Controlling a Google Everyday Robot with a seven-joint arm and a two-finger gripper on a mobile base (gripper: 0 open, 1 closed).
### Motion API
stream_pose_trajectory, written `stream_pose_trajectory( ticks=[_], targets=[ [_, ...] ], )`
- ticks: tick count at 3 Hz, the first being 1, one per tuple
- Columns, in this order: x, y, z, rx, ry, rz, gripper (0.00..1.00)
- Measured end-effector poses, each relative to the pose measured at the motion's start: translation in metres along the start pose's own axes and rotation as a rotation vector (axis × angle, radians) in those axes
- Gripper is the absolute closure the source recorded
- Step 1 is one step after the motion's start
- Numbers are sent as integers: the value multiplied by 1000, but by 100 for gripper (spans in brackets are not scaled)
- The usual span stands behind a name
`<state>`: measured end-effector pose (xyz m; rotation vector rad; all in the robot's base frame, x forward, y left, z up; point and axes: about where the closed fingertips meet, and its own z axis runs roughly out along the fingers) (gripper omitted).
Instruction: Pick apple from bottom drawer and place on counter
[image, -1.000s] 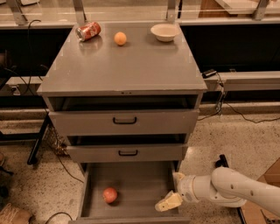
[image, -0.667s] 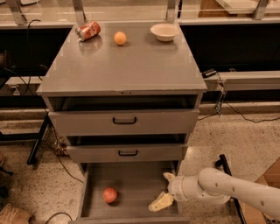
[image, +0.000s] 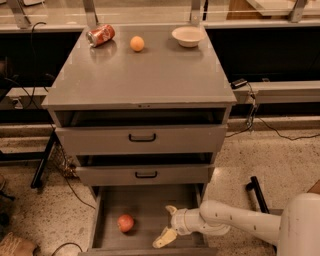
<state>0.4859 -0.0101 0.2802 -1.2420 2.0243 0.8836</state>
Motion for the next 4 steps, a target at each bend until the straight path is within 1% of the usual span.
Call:
stream_pose_trajectory(
  ticks=[1, 2, 3, 4],
  targets=[
    [1, 0, 5, -4, -2, -8, 0],
    [-1, -5, 29, -22, -25, -80, 0],
    [-5, -9, 65, -63, -53, -154, 0],
    [-12, -15, 96, -91, -88, -210, 0]
  ],
)
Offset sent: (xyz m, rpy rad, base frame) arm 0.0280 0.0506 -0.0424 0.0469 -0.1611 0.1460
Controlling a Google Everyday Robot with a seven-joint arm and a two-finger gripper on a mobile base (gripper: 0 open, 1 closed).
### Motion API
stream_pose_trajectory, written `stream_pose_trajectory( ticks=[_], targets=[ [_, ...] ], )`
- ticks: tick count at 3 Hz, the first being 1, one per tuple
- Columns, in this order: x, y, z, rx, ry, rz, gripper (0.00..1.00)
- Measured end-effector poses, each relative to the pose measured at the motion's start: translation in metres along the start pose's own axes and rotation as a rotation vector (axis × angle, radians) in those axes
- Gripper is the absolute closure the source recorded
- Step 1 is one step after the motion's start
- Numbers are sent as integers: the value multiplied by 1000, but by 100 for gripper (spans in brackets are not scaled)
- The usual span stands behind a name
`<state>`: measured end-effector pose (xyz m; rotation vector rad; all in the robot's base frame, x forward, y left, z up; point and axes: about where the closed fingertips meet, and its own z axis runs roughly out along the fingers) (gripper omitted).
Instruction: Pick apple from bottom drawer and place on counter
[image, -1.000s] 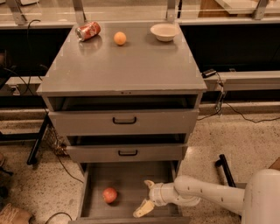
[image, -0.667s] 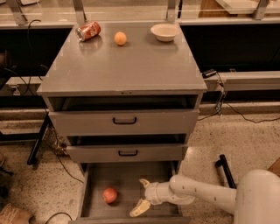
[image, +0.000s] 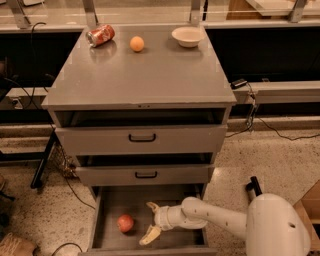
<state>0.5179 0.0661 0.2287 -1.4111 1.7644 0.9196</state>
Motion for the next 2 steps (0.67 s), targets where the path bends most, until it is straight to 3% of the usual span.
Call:
stream_pose_trajectory(
  ticks=[1, 2],
  targets=[
    [-6, -6, 38, -20, -25, -65, 0],
    [-6, -6, 38, -20, -26, -65, 0]
  ],
)
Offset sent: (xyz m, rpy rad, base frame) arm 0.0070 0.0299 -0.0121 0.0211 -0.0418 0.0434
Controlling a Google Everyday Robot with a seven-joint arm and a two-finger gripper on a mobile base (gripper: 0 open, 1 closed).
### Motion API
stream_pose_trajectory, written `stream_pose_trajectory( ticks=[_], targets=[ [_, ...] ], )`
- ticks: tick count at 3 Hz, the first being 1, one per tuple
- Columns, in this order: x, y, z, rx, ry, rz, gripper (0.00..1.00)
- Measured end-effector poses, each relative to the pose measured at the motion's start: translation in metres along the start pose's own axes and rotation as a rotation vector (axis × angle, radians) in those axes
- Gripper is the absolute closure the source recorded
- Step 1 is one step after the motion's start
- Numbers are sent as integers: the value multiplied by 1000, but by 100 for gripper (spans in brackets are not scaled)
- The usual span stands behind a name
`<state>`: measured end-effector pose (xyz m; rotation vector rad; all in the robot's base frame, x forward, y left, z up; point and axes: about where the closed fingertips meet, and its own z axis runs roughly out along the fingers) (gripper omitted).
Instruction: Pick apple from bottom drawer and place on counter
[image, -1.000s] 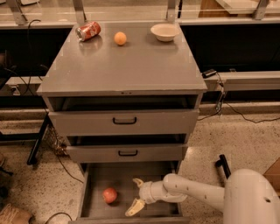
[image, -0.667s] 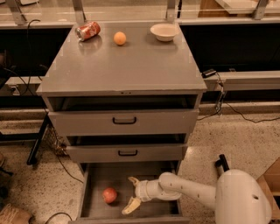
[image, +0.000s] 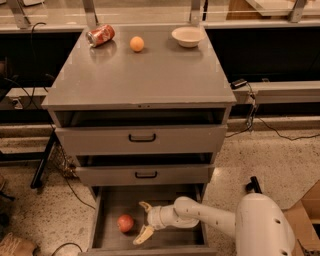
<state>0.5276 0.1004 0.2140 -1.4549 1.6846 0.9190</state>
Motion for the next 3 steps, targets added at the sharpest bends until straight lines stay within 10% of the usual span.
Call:
stream_pose_trajectory(
  ticks=[3],
  targets=[
    [19, -29, 67, 9, 26, -179, 0]
  ],
)
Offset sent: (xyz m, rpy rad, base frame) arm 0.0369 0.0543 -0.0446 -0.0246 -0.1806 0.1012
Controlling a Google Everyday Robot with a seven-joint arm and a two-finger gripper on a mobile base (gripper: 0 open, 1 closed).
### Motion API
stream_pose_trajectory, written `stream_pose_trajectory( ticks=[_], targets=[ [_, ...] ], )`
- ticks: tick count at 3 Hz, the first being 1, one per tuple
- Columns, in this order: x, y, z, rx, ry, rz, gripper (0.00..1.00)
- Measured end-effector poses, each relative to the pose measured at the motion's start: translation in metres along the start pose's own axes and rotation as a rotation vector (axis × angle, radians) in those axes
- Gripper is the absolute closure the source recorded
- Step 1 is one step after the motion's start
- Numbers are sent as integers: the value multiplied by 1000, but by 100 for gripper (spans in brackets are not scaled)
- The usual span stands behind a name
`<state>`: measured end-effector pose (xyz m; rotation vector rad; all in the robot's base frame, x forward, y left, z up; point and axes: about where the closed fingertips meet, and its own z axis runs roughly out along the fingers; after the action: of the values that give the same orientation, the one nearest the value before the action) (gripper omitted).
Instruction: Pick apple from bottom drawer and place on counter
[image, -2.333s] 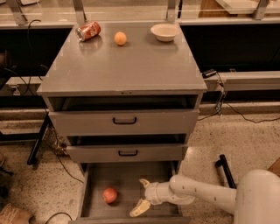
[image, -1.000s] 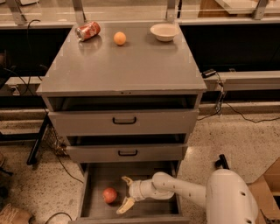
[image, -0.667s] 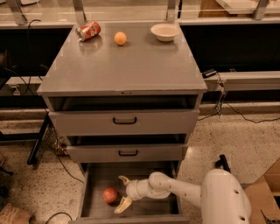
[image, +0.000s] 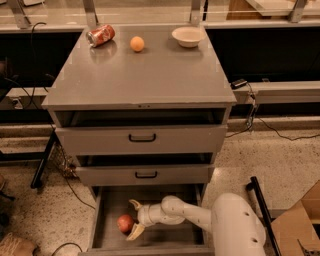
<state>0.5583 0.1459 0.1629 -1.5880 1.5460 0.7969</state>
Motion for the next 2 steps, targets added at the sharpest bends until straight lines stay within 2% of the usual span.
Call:
stream_pose_trajectory(
  ticks=[2],
  targets=[
    [25, -8, 24, -2, 40, -29, 0]
  ],
)
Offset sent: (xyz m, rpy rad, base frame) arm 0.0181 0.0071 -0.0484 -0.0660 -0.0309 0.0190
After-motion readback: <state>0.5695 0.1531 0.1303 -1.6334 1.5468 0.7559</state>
